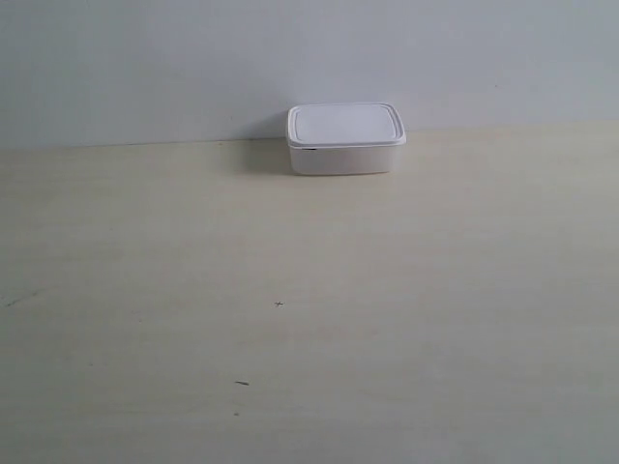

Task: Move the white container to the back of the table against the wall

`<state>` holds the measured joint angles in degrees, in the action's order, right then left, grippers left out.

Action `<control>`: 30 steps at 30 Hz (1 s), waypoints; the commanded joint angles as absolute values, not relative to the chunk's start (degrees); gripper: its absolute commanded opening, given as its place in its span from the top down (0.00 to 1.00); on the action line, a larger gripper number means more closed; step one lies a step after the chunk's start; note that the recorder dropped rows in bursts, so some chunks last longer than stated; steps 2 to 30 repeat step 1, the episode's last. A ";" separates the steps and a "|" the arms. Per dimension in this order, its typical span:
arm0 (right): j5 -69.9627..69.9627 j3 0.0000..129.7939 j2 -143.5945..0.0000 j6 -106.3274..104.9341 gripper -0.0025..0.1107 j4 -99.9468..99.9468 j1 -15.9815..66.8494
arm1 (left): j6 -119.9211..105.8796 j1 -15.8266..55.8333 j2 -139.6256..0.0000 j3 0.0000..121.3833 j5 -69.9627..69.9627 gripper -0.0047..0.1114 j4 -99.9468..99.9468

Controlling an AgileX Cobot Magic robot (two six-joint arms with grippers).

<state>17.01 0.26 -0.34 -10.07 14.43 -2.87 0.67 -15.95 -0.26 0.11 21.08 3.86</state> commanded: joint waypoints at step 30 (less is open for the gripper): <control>17.07 0.00 0.00 -10.48 0.98 14.67 -3.25 | 0.58 -16.05 0.00 0.00 21.06 0.96 3.76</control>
